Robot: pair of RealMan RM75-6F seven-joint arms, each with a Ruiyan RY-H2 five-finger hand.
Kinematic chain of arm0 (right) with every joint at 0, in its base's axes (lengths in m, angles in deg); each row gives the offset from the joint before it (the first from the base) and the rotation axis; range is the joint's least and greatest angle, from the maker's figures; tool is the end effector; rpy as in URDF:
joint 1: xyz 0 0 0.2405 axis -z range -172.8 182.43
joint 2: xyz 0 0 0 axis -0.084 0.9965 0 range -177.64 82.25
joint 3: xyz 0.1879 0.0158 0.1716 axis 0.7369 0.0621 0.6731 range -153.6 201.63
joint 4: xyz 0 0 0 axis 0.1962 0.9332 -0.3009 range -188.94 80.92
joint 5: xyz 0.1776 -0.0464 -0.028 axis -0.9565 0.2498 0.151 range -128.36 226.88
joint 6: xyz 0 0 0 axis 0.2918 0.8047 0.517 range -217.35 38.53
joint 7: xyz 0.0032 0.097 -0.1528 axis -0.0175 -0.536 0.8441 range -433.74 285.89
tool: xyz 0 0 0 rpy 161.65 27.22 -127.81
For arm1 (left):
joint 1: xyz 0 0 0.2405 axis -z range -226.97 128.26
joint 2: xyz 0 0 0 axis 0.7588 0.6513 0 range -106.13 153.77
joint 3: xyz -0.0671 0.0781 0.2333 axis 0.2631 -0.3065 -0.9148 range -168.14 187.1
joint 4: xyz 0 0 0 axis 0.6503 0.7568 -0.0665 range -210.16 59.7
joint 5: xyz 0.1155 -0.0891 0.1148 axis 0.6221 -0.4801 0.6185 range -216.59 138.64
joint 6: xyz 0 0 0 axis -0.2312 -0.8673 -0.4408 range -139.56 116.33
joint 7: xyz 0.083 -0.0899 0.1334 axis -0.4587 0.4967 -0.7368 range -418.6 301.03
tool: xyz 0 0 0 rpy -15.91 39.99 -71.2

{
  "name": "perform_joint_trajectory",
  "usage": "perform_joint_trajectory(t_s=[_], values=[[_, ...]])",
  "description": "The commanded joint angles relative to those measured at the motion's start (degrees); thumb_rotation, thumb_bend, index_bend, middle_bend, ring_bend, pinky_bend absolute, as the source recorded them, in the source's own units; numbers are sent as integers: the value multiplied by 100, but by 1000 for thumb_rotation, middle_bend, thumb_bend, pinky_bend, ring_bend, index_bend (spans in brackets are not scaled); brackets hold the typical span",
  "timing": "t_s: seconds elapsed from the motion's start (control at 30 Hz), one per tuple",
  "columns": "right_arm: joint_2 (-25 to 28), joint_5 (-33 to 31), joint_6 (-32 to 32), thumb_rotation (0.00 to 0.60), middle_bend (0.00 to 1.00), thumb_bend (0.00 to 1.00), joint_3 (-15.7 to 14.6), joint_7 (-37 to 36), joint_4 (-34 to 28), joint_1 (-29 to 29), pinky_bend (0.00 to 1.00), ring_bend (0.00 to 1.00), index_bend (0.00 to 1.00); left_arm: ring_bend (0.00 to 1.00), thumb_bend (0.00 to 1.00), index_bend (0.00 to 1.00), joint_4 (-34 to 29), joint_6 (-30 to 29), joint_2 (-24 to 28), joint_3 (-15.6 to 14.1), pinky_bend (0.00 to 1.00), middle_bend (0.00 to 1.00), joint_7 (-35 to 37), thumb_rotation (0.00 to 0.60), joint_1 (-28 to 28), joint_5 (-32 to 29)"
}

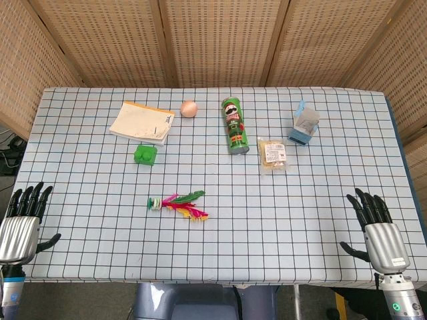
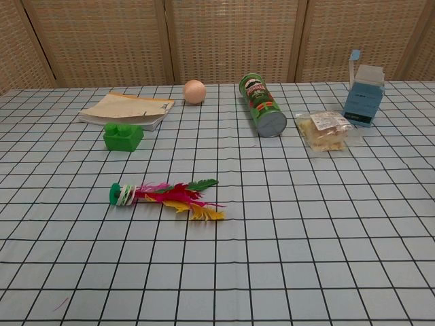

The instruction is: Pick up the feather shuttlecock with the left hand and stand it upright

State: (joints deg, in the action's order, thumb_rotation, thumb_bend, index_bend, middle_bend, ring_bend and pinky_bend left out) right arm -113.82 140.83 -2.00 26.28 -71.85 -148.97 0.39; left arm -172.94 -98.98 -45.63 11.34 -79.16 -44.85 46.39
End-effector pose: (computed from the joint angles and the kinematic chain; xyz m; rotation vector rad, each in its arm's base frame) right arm -0.2729 -0.2100 0.1653 1.4342 -0.8783 1.0075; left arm -0.2784 0.2090 0.1497 -1.4256 -0.7726 -0.7768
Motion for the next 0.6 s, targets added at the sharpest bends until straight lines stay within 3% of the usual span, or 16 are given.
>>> perform_joint_trajectory(t_s=[0.03, 0.6], values=[[6, 4, 7, 600, 0, 24, 0, -8, -4, 2, 0, 0, 0, 0, 24, 0, -2, -7, -2, -1, 0, 0, -2, 600, -2, 10], [32, -37, -7, 600, 0, 24, 14, -64, -15, 1, 0, 0, 0, 0, 24, 0, 0, 61, -6, 10, 0, 0, 8, 600, 19, -9]])
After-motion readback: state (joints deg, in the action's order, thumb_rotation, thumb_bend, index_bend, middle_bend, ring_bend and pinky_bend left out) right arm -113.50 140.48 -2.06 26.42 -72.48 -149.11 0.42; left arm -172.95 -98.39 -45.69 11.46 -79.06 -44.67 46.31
